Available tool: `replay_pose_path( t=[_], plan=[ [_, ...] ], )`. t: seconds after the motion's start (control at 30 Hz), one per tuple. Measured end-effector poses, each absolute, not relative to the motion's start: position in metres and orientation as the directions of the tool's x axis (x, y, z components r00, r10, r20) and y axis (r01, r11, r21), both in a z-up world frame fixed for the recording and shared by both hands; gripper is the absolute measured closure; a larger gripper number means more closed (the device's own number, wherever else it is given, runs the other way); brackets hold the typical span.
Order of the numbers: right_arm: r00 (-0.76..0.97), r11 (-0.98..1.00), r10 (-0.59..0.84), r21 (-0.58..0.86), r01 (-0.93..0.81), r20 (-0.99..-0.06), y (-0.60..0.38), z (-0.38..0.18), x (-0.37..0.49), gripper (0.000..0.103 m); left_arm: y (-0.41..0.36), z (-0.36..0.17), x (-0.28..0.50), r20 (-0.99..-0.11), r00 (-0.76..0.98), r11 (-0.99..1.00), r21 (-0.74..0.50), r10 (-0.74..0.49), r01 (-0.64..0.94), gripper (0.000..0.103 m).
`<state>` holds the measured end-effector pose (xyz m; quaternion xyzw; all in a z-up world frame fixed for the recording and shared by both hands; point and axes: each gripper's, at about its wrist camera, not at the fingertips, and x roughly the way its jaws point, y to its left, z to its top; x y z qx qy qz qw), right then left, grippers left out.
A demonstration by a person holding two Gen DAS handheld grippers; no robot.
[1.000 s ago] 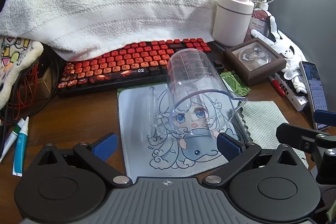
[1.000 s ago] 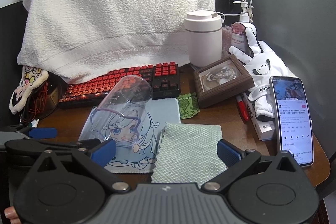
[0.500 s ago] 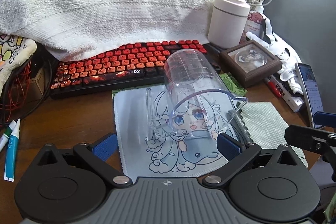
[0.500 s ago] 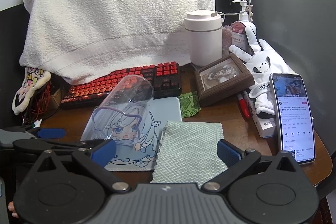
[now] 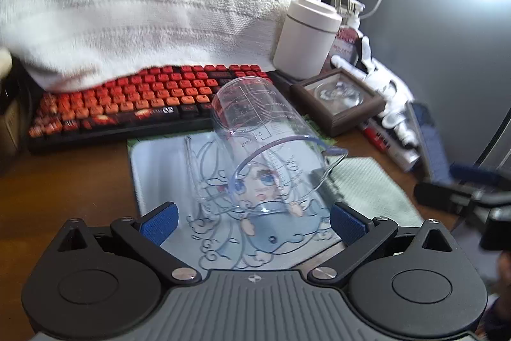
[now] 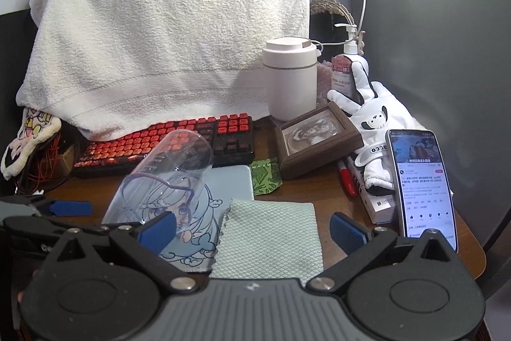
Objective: Clean container
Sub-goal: 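Close the left gripper on the clear measuring cup's rim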
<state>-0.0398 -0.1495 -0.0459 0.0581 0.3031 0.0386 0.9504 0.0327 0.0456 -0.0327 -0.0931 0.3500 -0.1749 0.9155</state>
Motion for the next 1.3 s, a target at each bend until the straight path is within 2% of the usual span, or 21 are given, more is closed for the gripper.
replay_pose_path(
  t=[0.1,0.17,0.3,0.6,1.0,1.17,1.23,1.3],
  plan=[
    [0.863,0.987,0.132,0.146,-0.068,-0.488,-0.152,-0.053,-0.052,0.0,0.063,-0.036,0.036,-0.563,0.732,0.9,-0.406,-0.384,0.16,0.001],
    [0.879,0.987,0.134,0.145,-0.075,-0.457,-0.152,-0.057,-0.057,0.0,0.07,-0.036,0.041,-0.571,0.745,0.909,-0.402,-0.345,0.112,0.001],
    [0.874,0.989,0.126,0.127,-0.074,-0.469,-0.151,-0.059,-0.057,0.0,0.071,-0.034,0.045,-0.549,0.796,0.954,-0.275,-0.255,0.116,0.001],
    [0.876,0.978,0.177,0.179,-0.106,-0.449,-0.156,-0.062,-0.057,0.0,0.05,-0.037,0.031,-0.399,0.867,0.954,-0.108,-0.298,0.279,0.001],
    [0.87,0.969,0.153,0.243,-0.039,-0.469,-0.167,-0.082,-0.053,0.0,0.02,-0.048,0.046,-0.337,0.915,0.931,0.206,-0.222,0.301,0.001],
    [0.892,0.965,0.154,0.26,-0.042,-0.426,-0.175,-0.09,-0.058,0.0,0.016,-0.053,0.053,-0.337,0.917,0.925,0.233,-0.213,0.3,0.002],
    [0.884,0.97,0.158,0.235,-0.056,-0.441,-0.176,-0.092,-0.055,0.0,0.014,-0.055,0.056,-0.337,0.918,0.923,0.242,-0.209,0.299,0.005],
    [0.872,0.968,0.181,0.239,-0.077,-0.455,-0.178,-0.096,-0.052,0.0,0.013,-0.056,0.059,-0.337,0.919,0.921,0.251,-0.206,0.298,0.013]
  ],
)
